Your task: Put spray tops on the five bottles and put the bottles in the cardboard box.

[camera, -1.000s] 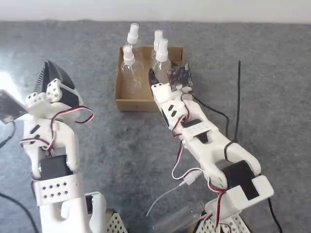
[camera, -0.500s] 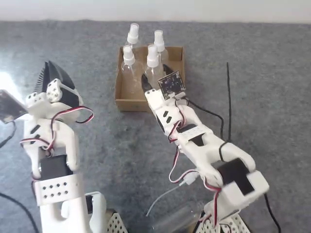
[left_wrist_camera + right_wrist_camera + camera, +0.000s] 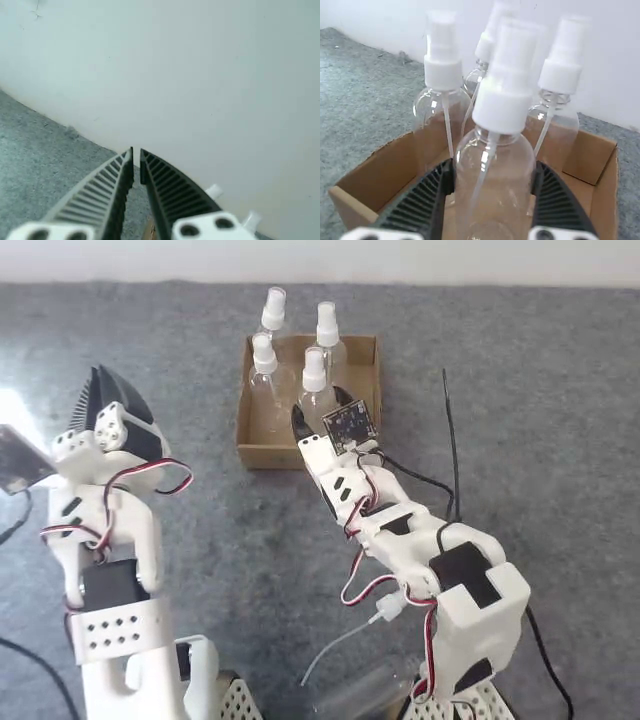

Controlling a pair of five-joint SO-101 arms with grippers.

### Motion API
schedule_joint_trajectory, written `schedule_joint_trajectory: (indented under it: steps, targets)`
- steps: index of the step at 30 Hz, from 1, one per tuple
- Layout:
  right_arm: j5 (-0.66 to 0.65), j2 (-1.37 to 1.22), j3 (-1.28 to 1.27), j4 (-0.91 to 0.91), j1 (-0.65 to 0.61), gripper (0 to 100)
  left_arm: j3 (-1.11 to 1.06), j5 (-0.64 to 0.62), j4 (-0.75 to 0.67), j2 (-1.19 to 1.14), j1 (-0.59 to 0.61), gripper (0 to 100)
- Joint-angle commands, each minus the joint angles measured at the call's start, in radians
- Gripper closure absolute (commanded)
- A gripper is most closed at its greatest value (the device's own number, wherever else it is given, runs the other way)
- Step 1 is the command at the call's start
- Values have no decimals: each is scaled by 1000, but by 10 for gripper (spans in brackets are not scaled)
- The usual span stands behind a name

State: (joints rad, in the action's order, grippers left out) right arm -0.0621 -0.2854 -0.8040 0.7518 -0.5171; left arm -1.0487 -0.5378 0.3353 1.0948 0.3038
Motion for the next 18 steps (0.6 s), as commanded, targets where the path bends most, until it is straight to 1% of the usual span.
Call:
schedule_joint_trajectory:
  steps: [1,18]
  targets:
    - [5,-10,84,25,-7,858,8,-2,-26,9,5,983]
    - [3,-21,84,18,-19,853,8,-2,-26,9,5,983]
